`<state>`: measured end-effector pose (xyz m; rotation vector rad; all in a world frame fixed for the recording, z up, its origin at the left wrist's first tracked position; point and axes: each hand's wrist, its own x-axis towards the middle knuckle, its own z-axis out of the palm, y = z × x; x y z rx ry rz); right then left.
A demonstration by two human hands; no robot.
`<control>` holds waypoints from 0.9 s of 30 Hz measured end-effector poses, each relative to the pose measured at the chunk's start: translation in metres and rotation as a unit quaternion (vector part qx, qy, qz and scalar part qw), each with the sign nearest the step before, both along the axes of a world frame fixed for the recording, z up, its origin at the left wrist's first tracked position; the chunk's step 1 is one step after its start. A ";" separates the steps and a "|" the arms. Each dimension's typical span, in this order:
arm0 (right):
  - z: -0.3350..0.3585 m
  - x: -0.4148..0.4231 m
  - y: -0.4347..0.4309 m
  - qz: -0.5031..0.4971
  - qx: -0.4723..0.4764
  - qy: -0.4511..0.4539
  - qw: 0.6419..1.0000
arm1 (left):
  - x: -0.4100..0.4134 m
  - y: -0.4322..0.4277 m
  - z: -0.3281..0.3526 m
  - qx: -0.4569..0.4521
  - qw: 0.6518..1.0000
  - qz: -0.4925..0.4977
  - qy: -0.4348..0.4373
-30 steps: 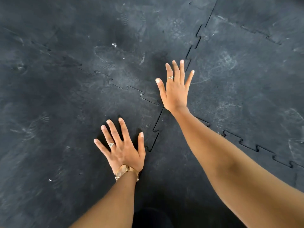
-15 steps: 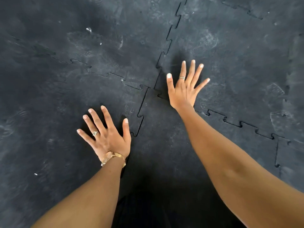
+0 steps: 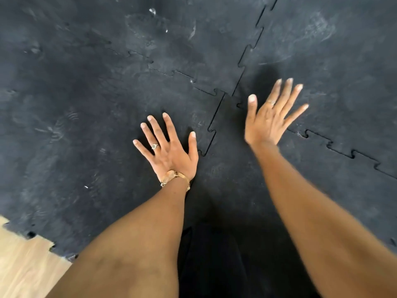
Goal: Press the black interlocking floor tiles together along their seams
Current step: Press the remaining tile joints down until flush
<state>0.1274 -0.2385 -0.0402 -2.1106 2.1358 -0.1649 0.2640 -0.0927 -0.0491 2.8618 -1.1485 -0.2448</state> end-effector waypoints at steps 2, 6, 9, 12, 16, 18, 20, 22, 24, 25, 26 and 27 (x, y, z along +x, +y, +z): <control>-0.008 0.021 0.052 0.007 0.028 -0.008 1.000 | 0.001 0.001 -0.001 -0.002 1.000 -0.001 -0.004; -0.012 0.028 0.066 -0.005 0.048 -0.006 0.999 | 0.000 0.000 -0.002 -0.007 1.000 -0.008 -0.003; -0.011 0.027 0.062 -0.003 0.043 0.003 0.999 | 0.000 0.001 -0.001 -0.006 1.000 -0.010 0.002; -0.010 0.029 0.066 -0.006 0.033 -0.004 0.999 | -0.001 0.003 -0.001 -0.011 1.000 -0.011 -0.001; -0.013 0.028 0.063 -0.008 0.028 -0.011 1.000 | -0.001 0.004 0.006 -0.007 0.999 -0.027 0.015; -0.014 0.028 0.063 -0.008 0.022 -0.010 1.000 | 0.003 0.008 0.010 -0.027 0.998 -0.033 0.055; -0.015 0.027 0.063 -0.009 0.014 -0.006 1.000 | 0.011 0.007 0.016 -0.076 0.992 -0.054 0.081; -0.015 0.028 0.061 -0.007 0.006 -0.020 1.000 | 0.012 -0.007 0.024 -0.127 0.985 -0.115 0.001; -0.015 0.027 0.059 -0.018 -0.014 -0.059 0.998 | 0.001 -0.025 0.026 -0.147 0.973 -0.168 -0.063; -0.015 0.025 0.059 -0.029 -0.029 -0.086 0.995 | -0.006 -0.030 0.022 -0.125 0.969 -0.200 -0.074; -0.015 0.022 0.061 -0.037 -0.043 -0.116 0.992 | -0.011 -0.032 0.014 -0.083 0.968 -0.224 -0.075; -0.015 0.021 0.062 -0.040 -0.055 -0.144 0.987 | -0.013 -0.031 0.005 -0.047 0.969 -0.233 -0.073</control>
